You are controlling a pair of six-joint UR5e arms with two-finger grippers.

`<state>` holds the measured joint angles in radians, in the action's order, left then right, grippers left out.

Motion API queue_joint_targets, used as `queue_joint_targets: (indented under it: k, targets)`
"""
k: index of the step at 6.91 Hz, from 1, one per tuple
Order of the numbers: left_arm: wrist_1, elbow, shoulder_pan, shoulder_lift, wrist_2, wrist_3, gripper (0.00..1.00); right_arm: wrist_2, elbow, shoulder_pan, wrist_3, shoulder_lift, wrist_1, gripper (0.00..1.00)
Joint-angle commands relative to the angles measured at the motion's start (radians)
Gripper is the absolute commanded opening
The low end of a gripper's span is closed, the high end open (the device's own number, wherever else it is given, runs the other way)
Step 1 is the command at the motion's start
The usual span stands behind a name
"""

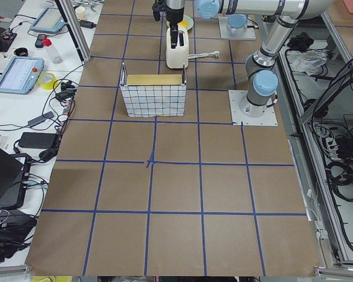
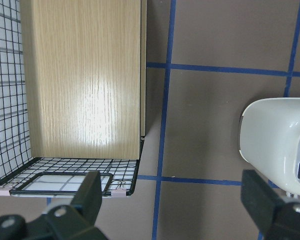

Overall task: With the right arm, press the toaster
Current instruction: 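Press the toaster lever down with the right gripper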

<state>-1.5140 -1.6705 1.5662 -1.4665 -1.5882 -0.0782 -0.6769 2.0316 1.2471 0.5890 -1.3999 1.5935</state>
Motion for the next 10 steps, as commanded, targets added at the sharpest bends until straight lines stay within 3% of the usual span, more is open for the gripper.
queue_joint_targets:
  k: [1, 10]
  targets:
    - [0.0, 0.0, 0.0, 0.0, -0.001, 0.0, 1.0, -0.003, 0.013, 0.0, 0.002, 0.01, 0.016, 0.0]
    - [0.0, 0.0, 0.0, 0.0, -0.001, 0.0, 1.0, -0.012, 0.039, 0.0, 0.002, 0.033, 0.059, 0.0]
